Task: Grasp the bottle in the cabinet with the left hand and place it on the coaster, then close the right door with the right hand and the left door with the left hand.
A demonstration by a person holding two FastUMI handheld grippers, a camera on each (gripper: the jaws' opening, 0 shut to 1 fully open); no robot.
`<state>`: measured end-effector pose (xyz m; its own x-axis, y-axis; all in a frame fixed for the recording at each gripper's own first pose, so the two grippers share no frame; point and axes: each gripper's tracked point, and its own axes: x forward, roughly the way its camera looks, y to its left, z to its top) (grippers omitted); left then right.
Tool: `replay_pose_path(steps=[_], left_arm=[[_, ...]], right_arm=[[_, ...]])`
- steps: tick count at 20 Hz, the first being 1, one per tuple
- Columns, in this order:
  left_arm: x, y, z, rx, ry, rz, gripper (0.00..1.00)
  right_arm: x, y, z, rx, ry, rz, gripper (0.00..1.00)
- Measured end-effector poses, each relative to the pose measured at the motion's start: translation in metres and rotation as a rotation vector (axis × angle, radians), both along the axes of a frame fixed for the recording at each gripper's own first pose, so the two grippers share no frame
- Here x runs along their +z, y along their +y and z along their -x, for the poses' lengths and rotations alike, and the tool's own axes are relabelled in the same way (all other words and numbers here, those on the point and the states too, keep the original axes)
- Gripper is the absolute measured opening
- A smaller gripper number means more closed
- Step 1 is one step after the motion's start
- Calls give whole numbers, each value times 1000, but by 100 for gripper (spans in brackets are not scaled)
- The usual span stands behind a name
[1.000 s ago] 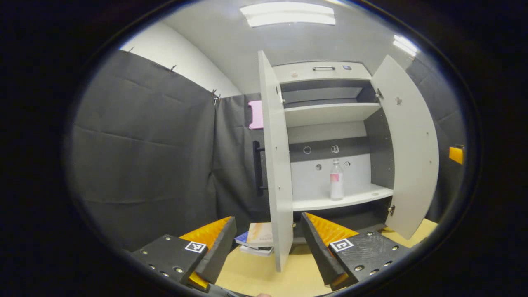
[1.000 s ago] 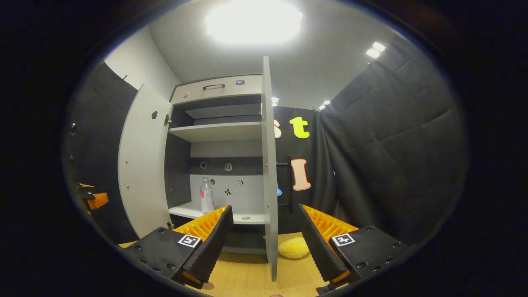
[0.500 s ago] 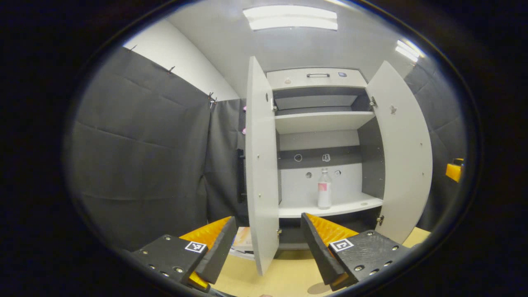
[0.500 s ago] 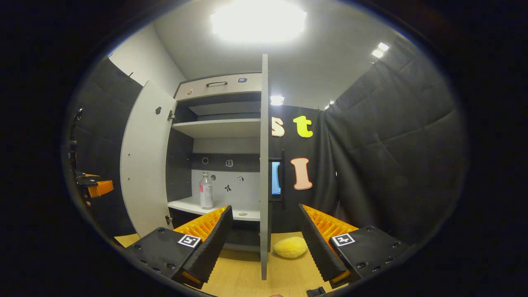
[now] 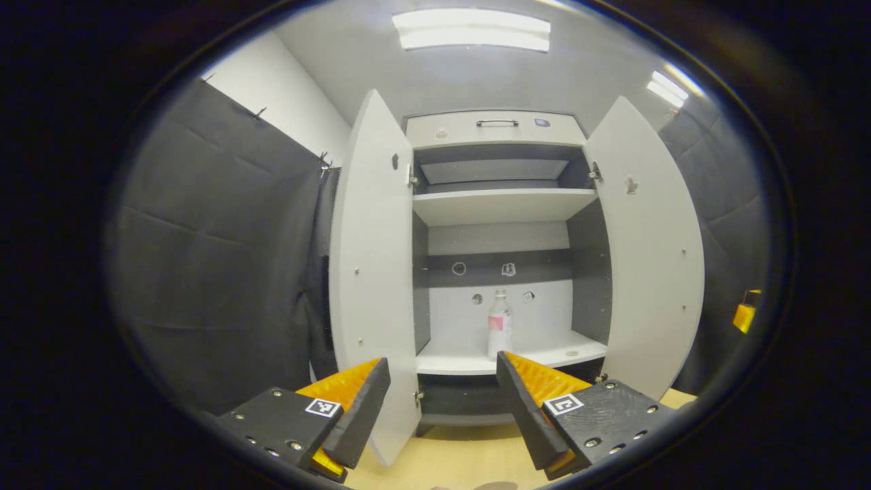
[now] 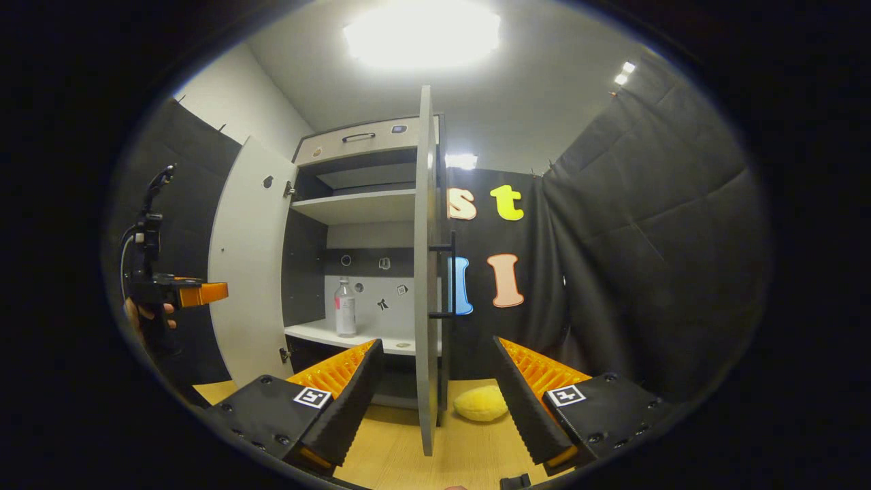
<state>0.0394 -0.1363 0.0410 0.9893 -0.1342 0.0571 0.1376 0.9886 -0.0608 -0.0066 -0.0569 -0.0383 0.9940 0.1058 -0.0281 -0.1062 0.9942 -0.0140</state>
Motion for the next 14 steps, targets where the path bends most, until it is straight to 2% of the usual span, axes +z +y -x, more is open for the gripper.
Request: replay_pose_path(steps=[1,2,3,4,5,7,9,12,14], left_arm=[[2,-7,-8,-13,1,0,84],[2,-14,-16,-28,1,2,99],[3,-23,-25,-47,0,4,99],[3,-31,-33,-66,-2,4,84],[3,-39,-43,-85,-5,3,89],[3,-55,-64,-122,-7,2,99],[4,-68,-87,-156,-9,12,99],[1,-86,-120,-203,-1,28,92],[-5,-96,-142,-224,6,30,92]], right_arm=[[-2,-2,-1,-2,0,1,99],[-3,-4,-2,-5,3,2,95],[-6,-6,-3,-9,7,2,95],[-7,-6,-4,-9,10,4,95],[-8,-7,-5,-18,9,8,99],[-9,-9,-7,-41,10,19,99],[-9,-6,-12,-46,5,38,99],[-13,-4,-17,-72,11,51,99],[-15,-1,-21,-89,14,43,99]])
